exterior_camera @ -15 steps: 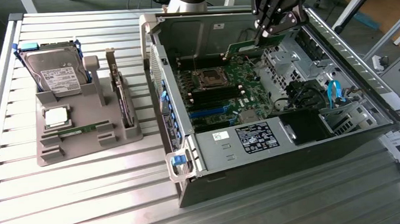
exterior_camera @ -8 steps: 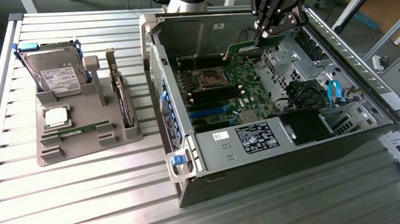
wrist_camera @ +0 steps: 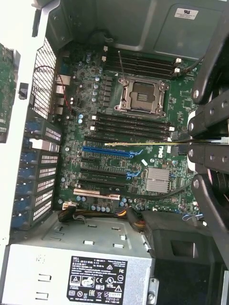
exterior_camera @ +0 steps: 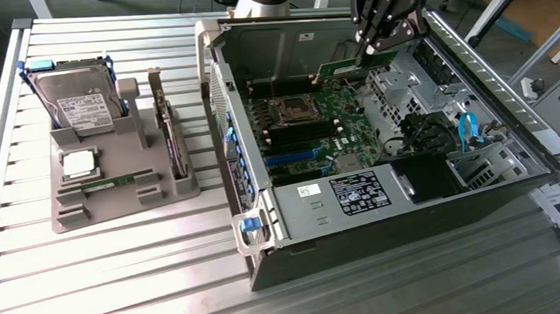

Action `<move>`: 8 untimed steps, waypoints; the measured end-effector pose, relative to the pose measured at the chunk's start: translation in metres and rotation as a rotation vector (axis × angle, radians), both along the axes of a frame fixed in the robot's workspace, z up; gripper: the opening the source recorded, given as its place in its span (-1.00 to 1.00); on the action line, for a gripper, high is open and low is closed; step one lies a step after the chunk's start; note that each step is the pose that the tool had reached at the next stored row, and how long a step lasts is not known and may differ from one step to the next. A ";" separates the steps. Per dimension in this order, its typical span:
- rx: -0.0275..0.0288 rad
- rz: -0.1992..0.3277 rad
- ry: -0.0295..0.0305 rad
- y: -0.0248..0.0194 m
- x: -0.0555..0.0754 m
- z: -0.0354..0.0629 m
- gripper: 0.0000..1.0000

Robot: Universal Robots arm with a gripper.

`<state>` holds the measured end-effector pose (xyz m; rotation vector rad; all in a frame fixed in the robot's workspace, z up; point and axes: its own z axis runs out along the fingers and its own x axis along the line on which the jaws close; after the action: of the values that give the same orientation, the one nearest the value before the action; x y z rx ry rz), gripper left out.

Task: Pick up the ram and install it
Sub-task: 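Insert the ram into the slot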

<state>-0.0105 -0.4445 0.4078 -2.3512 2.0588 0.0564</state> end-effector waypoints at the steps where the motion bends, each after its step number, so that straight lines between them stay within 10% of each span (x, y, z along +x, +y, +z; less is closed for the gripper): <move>1: 0.0000 0.000 0.0000 0.0000 0.000 -0.0003 -0.74; 8: 0.0001 0.000 0.0000 0.0000 0.000 -0.0019 -0.74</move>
<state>-0.0104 -0.4445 0.4059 -2.3512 2.0587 0.0565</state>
